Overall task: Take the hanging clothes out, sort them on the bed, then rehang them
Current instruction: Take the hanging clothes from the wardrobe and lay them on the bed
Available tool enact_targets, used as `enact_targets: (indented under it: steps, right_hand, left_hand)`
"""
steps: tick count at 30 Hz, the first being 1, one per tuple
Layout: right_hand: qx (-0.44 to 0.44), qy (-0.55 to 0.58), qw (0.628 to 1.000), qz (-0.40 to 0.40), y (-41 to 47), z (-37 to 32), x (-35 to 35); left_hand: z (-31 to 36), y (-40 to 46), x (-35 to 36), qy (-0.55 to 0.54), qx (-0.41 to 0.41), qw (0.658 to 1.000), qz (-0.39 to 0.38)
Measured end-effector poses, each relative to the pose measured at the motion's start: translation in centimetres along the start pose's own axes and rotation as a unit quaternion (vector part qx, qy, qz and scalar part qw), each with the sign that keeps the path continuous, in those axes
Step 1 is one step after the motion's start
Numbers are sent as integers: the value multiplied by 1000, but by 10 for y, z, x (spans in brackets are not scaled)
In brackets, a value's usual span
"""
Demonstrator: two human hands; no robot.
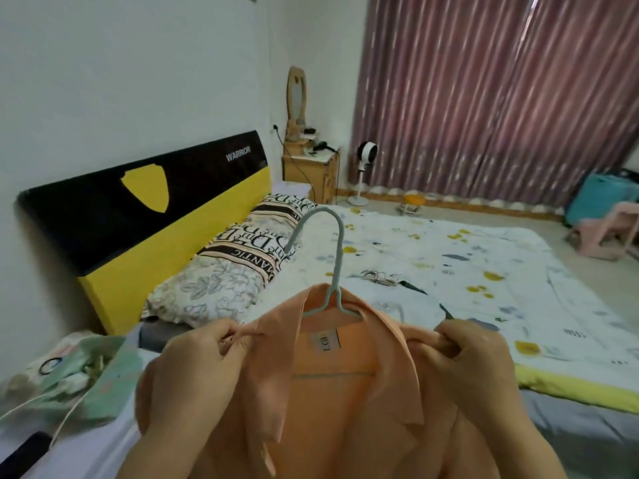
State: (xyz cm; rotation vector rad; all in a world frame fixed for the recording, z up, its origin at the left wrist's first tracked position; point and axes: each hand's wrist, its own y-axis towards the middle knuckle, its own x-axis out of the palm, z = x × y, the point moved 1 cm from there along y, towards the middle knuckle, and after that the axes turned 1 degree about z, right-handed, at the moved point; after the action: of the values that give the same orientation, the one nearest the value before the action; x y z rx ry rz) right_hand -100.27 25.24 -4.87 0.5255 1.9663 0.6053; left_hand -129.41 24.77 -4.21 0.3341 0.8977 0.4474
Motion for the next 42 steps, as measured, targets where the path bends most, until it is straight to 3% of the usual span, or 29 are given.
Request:
enact_targets:
  steps: [10,14,30,37,42]
  right_hand:
    - [110,-64,992,-8,42,106,-1]
    - [110,-64,992,20,65,125,11]
    - [265,-88,960,-1,207,191,122]
    - [264,-96,959,-29,272,230,169]
    - [247,-114,958,-92,313,301,225]
  left_hand:
    - [59,58,115,-49,7,994,-100]
    - [66,91,156,-63,20,989,-131]
    - [68,292,317,-108,81,965,-226]
    - [66,354,398,-83,70,963,-249]
    - [70,387,464,-43,53,962,-265]
